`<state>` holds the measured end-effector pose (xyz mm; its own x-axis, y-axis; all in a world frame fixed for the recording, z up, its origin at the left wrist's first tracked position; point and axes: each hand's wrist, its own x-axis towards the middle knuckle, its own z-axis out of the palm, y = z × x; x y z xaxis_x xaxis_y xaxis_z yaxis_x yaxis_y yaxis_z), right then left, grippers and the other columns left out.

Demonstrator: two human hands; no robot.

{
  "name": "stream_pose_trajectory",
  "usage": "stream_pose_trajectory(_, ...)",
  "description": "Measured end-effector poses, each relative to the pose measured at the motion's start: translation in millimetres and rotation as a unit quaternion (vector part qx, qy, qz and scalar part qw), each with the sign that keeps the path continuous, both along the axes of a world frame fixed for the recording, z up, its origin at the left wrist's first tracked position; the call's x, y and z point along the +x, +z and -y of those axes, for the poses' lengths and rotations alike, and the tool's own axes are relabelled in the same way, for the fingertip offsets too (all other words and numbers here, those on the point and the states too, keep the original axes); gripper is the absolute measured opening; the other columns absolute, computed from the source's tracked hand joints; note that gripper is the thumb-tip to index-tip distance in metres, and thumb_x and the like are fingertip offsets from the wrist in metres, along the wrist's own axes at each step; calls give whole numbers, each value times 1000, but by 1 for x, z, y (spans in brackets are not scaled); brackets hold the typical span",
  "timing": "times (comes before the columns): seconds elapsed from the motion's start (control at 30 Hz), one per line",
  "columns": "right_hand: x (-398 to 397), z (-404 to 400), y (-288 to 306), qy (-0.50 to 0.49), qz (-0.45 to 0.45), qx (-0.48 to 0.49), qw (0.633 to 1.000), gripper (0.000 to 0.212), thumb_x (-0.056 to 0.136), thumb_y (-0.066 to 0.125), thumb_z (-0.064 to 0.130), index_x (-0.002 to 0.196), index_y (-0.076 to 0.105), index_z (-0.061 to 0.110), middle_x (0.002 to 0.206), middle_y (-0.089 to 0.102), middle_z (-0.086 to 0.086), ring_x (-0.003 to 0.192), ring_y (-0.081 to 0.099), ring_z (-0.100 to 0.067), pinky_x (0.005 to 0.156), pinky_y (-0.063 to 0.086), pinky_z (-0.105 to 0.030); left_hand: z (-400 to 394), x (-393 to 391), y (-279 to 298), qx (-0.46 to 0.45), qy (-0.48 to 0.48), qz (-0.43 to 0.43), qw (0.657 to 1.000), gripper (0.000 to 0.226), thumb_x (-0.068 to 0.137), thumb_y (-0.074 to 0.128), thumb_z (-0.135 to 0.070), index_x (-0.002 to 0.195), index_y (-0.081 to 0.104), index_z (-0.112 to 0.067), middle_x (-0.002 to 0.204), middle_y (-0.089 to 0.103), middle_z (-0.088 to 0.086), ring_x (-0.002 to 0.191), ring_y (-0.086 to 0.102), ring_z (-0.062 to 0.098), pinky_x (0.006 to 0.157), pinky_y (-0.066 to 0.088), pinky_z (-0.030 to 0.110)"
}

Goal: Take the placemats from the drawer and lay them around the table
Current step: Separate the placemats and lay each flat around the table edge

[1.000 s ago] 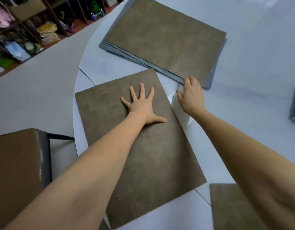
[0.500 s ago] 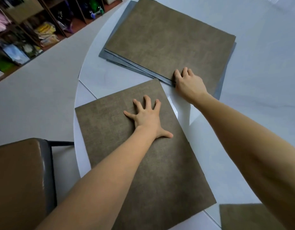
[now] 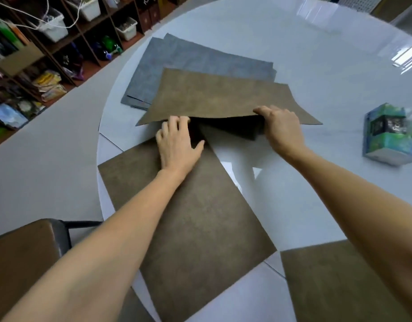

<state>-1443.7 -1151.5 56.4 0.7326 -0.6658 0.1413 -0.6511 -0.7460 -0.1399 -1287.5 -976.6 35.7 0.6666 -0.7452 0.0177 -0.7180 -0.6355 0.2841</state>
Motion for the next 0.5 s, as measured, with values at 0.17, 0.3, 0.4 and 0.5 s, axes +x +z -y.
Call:
stream_pose_trajectory(0.17, -79, -22, 33, 27, 67, -5, 997, 41, 80, 47, -2, 114, 66, 12, 110, 70, -9, 97, 67, -32, 74, 53, -37, 28, -37, 55, -66, -162, 150, 973, 76, 70, 74, -40, 136, 44, -20, 135, 46, 7, 129, 40, 29, 114, 20, 43)
stream_pose_trajectory(0.3, -139, -37, 57, 11, 121, -7, 993, 39, 81, 53, -8, 113, 67, 8, 110, 71, -12, 94, 68, -32, 80, 56, -39, 37, -102, 80, 92, -225, 39, 969, 39, 92, 52, -14, 129, 55, -24, 127, 61, 4, 124, 51, 26, 109, 29, 40)
stream_pose_trajectory(0.4, -184, -38, 73, -35, 171, -8, 985, 40, 81, 53, -8, 117, 65, 6, 112, 70, -14, 95, 68, -34, 84, 53, -37, 38, -158, 104, 37, -200, 70, 977, 30, 91, 44, -3, 113, 56, -18, 108, 67, 9, 99, 62, 36, 70, 36, 36)
stream_pose_trajectory(0.5, -226, -40, 97, -68, 255, -2, 965, 34, 86, 50, -1, 117, 65, 5, 108, 71, -14, 93, 67, -30, 80, 43, -25, 45, -207, 136, -76, -162, 74, 981, 22, 92, 42, -4, 104, 54, -17, 93, 66, 6, 83, 62, 35, 62, 32, 34)
